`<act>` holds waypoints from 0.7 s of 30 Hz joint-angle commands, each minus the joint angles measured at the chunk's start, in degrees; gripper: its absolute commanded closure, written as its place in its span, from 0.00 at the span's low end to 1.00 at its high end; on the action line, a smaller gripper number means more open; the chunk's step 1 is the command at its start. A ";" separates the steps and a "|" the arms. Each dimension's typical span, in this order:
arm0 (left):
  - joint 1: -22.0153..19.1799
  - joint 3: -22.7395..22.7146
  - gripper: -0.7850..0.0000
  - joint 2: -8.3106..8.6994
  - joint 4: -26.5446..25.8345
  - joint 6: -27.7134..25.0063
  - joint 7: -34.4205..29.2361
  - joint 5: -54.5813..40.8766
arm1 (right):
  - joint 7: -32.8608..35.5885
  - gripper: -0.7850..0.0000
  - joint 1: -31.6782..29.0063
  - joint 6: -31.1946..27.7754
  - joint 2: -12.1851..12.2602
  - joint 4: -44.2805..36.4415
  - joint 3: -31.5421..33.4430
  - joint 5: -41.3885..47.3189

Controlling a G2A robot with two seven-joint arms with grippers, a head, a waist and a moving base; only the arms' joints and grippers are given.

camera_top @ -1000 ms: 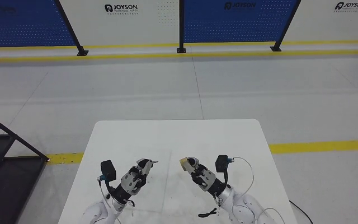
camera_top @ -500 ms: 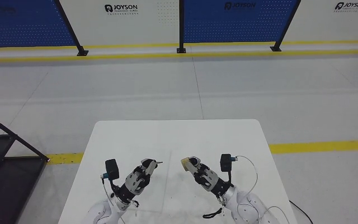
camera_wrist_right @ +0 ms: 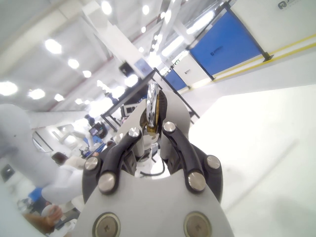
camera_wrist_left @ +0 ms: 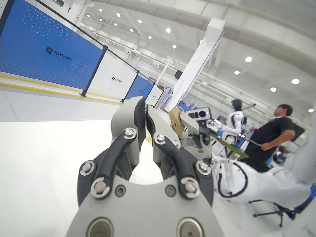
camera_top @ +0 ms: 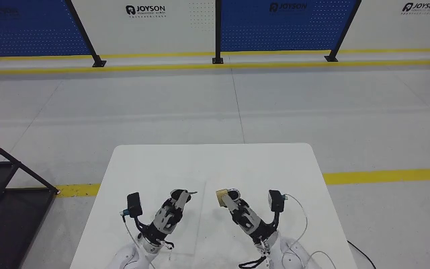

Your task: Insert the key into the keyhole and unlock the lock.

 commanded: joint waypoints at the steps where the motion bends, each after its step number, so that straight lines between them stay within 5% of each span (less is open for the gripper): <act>1: -1.01 1.87 1.00 -0.42 1.67 -1.47 2.41 -0.65 | -3.05 1.00 0.65 -0.40 -0.53 1.08 -1.41 1.03; 9: -4.76 7.84 1.00 -1.91 7.09 -10.49 8.48 -4.26 | -10.60 1.00 3.44 -2.10 -2.34 5.83 -5.52 1.03; 21: -5.22 8.06 1.00 -2.07 7.88 -9.93 8.35 -4.03 | -10.82 1.00 3.59 -2.16 -2.41 6.06 -5.60 0.92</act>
